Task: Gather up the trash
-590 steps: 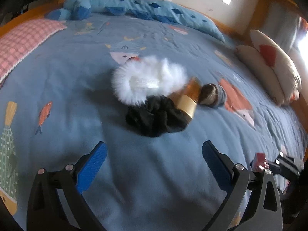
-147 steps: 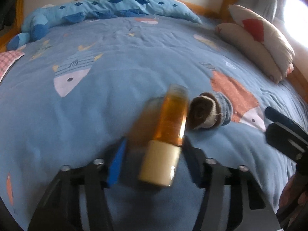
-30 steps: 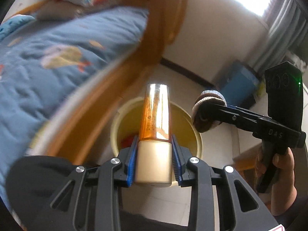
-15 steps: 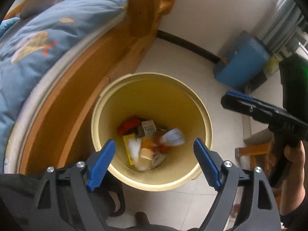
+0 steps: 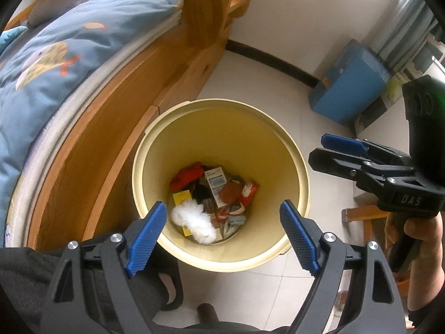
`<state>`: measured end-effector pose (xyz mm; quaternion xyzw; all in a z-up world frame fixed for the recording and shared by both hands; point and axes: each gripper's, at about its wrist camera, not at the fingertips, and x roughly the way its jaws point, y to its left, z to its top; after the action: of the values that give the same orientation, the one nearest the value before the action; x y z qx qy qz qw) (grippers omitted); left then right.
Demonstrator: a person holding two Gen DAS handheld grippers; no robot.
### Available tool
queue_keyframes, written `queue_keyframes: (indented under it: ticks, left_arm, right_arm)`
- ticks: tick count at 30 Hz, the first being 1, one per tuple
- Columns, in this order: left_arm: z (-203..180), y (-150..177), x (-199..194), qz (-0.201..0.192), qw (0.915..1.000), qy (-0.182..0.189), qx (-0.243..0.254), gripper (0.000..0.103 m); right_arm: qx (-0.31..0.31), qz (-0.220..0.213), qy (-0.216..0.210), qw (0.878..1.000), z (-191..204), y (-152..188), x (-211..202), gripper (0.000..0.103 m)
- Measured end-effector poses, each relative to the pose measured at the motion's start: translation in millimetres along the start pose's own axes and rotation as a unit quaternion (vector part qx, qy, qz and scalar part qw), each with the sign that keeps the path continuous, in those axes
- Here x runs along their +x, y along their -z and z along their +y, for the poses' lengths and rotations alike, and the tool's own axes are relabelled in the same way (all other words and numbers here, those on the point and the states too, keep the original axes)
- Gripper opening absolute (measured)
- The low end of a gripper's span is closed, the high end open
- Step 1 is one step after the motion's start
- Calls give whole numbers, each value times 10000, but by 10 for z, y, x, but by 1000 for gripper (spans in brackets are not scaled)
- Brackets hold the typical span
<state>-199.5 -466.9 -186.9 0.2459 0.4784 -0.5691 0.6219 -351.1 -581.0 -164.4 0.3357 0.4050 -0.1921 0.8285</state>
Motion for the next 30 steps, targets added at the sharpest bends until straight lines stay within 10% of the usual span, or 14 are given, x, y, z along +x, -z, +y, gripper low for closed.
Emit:
queue_keyframes:
  ticks: [18,30]
  left_arm:
    - [535,189,-1041,-1152,9900,-549,-602,83]
    - [1641,1049,-2373,-2187,9338,-2051,-1953,87]
  right_arm:
    - [-1088,-301,-626,9916,1124,-421,-147,72]
    - [-2526,-230,-2184,9423,2995,-568,226,78]
